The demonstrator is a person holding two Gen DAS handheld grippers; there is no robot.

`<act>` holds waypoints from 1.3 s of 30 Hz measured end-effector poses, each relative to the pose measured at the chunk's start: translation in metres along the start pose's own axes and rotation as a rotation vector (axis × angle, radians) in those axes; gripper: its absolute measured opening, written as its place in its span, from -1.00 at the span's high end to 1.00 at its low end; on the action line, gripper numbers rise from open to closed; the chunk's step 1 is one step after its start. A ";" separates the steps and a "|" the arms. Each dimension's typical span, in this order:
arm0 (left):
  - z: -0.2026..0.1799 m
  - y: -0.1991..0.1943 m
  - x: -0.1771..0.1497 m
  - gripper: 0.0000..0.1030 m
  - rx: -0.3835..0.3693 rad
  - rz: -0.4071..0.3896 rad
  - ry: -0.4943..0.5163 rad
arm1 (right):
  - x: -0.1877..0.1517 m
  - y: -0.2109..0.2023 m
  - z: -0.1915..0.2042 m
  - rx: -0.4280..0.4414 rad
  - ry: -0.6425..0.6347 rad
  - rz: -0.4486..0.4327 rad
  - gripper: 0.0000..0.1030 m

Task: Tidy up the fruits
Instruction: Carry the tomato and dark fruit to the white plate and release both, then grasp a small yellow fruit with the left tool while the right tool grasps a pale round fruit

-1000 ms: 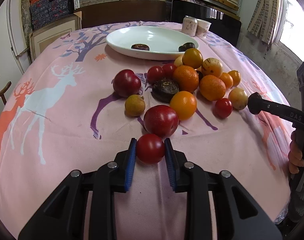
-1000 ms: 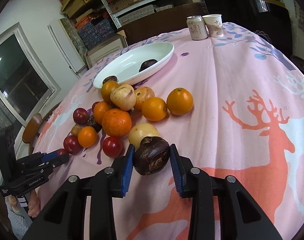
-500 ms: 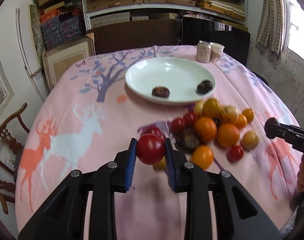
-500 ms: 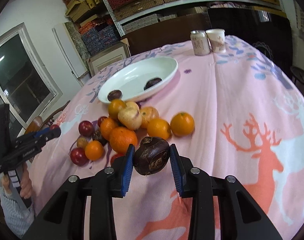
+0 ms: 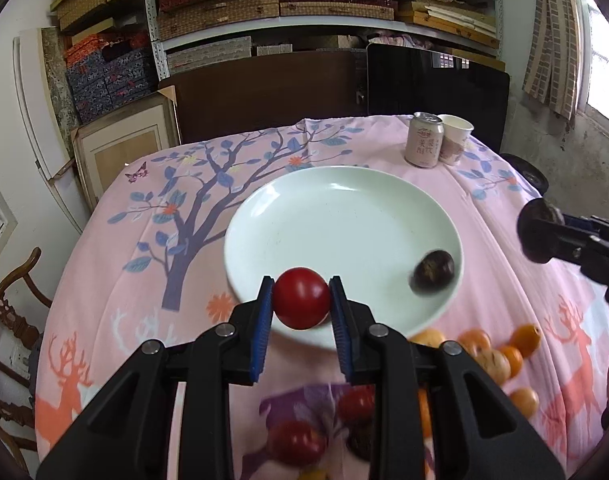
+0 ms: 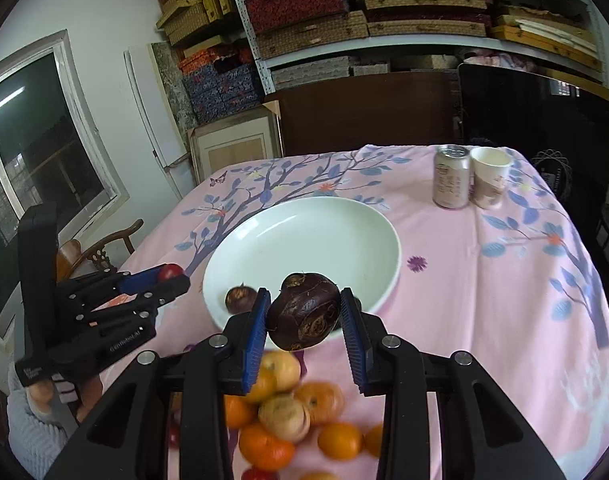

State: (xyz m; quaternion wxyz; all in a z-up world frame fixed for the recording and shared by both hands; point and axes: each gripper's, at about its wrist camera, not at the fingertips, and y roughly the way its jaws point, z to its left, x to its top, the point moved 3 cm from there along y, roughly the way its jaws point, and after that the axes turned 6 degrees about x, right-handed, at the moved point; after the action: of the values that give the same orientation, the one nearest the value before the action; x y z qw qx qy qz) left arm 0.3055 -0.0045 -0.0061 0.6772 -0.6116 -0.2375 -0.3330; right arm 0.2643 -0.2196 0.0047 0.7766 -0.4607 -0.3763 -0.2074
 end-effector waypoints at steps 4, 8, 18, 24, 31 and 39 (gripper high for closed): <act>0.006 0.040 0.015 0.48 -0.036 0.057 -0.045 | 0.016 0.043 -0.010 0.013 0.011 0.051 0.30; 0.010 0.075 0.016 0.47 -0.074 0.126 -0.087 | 0.019 0.076 -0.019 0.019 0.036 0.115 0.26; 0.021 0.080 0.001 -0.09 -0.066 0.147 -0.110 | 0.009 0.076 -0.024 0.005 0.051 0.121 -0.10; 0.032 0.039 -0.011 -0.20 -0.044 0.095 -0.124 | 0.001 0.035 -0.015 0.004 0.050 0.051 -0.23; 0.044 -0.012 -0.073 -0.32 0.026 0.063 -0.146 | -0.061 -0.017 -0.026 -0.026 0.129 -0.021 -0.29; 0.035 -0.045 -0.142 -0.32 -0.001 0.103 -0.151 | -0.130 -0.056 -0.025 -0.002 0.172 -0.053 -0.38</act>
State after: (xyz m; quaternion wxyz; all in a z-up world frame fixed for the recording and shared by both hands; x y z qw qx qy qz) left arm 0.1808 0.0516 -0.0750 0.6733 -0.6468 -0.2560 -0.2505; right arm 0.1544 -0.2716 -0.0723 0.7999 -0.4317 -0.3200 -0.2672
